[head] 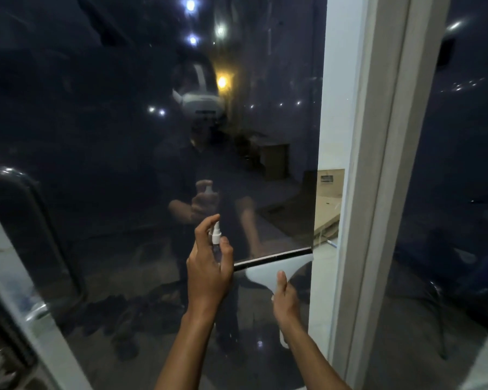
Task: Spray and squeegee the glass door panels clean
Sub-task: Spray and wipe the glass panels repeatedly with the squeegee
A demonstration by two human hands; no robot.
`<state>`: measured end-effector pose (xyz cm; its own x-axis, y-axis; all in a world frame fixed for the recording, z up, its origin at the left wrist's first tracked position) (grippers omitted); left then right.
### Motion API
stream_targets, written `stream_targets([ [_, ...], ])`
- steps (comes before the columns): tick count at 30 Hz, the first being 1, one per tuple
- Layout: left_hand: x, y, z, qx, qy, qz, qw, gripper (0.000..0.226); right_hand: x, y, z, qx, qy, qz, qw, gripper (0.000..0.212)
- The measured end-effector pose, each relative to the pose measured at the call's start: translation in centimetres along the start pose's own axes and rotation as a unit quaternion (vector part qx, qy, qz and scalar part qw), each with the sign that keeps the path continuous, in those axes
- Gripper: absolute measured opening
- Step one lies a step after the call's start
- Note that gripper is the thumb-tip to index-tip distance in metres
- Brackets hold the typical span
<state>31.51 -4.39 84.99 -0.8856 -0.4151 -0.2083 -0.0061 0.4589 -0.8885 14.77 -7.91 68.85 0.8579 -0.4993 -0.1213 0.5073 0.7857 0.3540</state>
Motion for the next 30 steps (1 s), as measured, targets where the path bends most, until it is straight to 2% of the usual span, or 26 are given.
stream_targets([
  [4, -0.2, 0.7, 0.1, -0.005, 0.000, 0.004, 1.000, 0.036, -1.2, 0.2, -2.2, 0.020, 0.024, -0.011, 0.999, 0.061],
  [9, -0.3, 0.1, -0.3, 0.000, -0.001, 0.005, 1.000, 0.037, -1.9, 0.7, 0.4, -0.017, -0.033, -0.008, 0.999, 0.073],
  [14, -0.8, -2.2, -0.7, 0.022, -0.008, 0.007, 1.000, 0.037, -2.5, 1.9, 4.8, -0.101, -0.043, -0.015, 0.994, 0.047],
  [23, -3.7, -11.9, -2.4, 0.123, -0.012, -0.026, 0.992, 0.037, -3.2, 5.3, 12.3, -0.230, -0.069, -0.034, 0.970, 0.051],
  [30, -8.3, -20.7, -3.8, 0.174, -0.009, -0.069, 0.982, 0.037, -3.2, 9.5, 21.8, -0.354, 0.002, -0.028, 0.935, 0.059],
])
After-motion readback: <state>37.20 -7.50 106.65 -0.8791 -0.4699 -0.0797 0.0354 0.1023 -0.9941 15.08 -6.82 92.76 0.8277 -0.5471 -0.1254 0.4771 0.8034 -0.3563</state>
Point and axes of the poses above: each hand's wrist, its own y-axis away from the middle knuckle, its own x-axis out of the palm, z = x × y, the point moved 4 cm from there along -y, towards the middle knuckle, and after that the axes turned 14 degrees about x, right-handed, at the moved point
